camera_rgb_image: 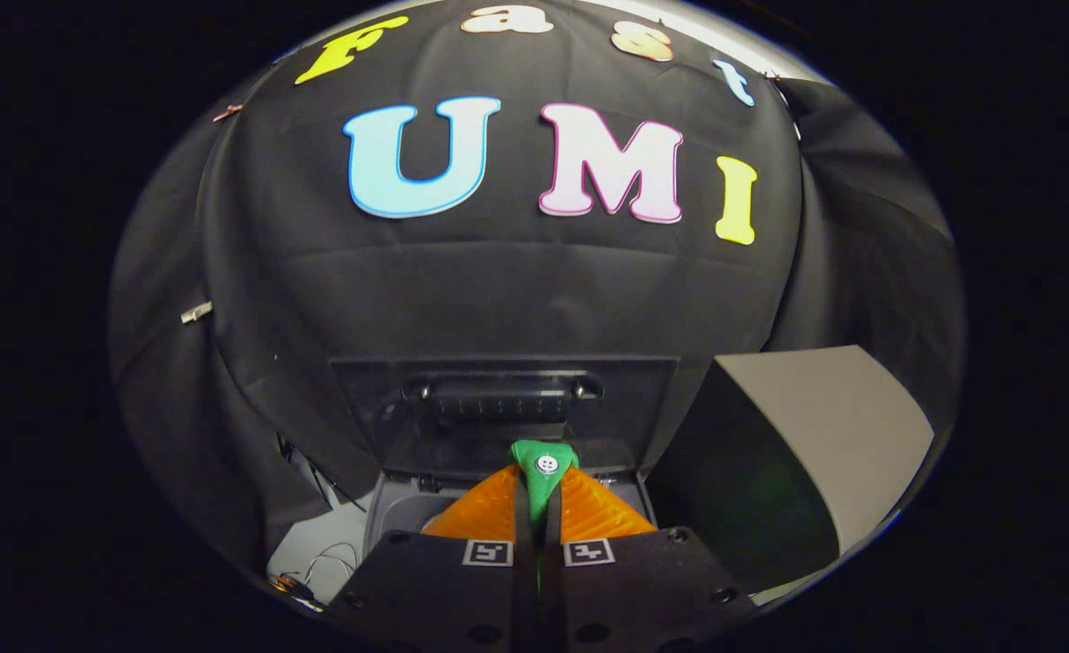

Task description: Put the clothes into the washing machine and then close the washing machine lid.

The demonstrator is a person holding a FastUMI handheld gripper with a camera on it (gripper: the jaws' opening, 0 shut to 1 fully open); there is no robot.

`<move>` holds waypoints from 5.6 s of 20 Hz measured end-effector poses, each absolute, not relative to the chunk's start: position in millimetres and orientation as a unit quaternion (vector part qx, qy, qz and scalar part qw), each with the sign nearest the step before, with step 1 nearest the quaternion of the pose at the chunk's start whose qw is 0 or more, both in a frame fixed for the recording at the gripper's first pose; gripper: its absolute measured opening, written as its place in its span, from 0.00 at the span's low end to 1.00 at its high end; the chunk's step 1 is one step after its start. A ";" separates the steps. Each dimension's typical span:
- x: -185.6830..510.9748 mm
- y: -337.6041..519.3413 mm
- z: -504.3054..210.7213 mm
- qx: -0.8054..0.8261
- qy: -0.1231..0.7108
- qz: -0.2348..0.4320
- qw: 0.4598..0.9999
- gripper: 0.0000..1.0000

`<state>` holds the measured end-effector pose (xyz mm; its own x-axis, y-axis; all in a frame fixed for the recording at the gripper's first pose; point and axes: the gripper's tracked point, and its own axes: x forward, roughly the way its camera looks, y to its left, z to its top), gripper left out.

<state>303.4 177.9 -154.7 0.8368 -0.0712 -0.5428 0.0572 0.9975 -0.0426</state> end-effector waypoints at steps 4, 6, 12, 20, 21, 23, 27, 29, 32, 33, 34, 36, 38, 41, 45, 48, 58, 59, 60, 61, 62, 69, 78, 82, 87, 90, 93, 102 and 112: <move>296.6 179.2 -205.8 -0.030 0.312 -0.026 0.949 0.06; 295.3 177.6 -223.6 -0.031 0.320 -0.025 0.946 0.05; 296.5 176.7 -247.7 -0.012 0.325 -0.020 0.945 0.06; 299.5 175.7 -233.0 -0.002 0.298 -0.014 0.955 0.99; 296.4 172.7 -233.1 -0.007 0.303 -0.018 0.953 1.00; 296.8 175.3 -231.8 0.007 0.306 -0.013 0.952 0.99; 300.7 164.2 -212.7 0.019 0.288 -0.022 0.957 0.99; 305.2 160.0 -196.7 0.018 0.276 -0.024 0.961 0.99; 314.5 151.3 -160.6 0.006 0.247 -0.028 0.969 0.99; 319.4 151.2 -146.8 0.004 0.234 -0.027 0.972 0.99; 324.6 152.4 -134.5 0.002 0.222 -0.025 0.975 0.98; 338.4 155.7 -117.1 0.001 0.209 -0.022 0.978 0.99; 353.6 160.8 -106.9 0.001 0.207 -0.017 0.978 0.99; 378.3 168.7 -100.1 0.004 0.207 -0.007 0.978 0.99; 411.9 172.1 -100.1 0.001 0.210 -0.003 0.978 0.99; 441.6 184.0 -106.4 0.006 0.211 0.017 0.977 0.99; 485.1 191.1 -162.7 -0.004 0.267 0.051 0.962 0.99; 482.7 190.4 -160.1 0.010 0.259 0.047 0.965 0.99; 480.1 190.7 -163.9 0.023 0.262 0.044 0.964 0.99; 479.8 191.0 -157.5 0.035 0.253 0.042 0.966 0.98; 481.2 190.3 -159.6 0.029 0.253 0.044 0.966 0.99; 447.3 189.9 -150.3 0.023 0.220 0.055 0.974 1.00; 386.4 189.3 -151.1 0.022 0.177 0.062 0.982 0.99; 366.0 188.9 -156.6 0.022 0.171 0.062 0.983 0.99; 340.9 189.3 -166.4 0.027 0.167 0.065 0.983 0.99; 329.3 190.5 -191.0 0.026 0.187 0.066 0.980 0.99; 305.0 193.5 -230.4 -0.002 0.208 0.075 0.975 1.00; 266.6 173.4 -232.2 -0.006 0.180 0.066 0.981 1.00; 220.1 122.8 -163.5 -0.006 0.131 0.047 0.990 0.99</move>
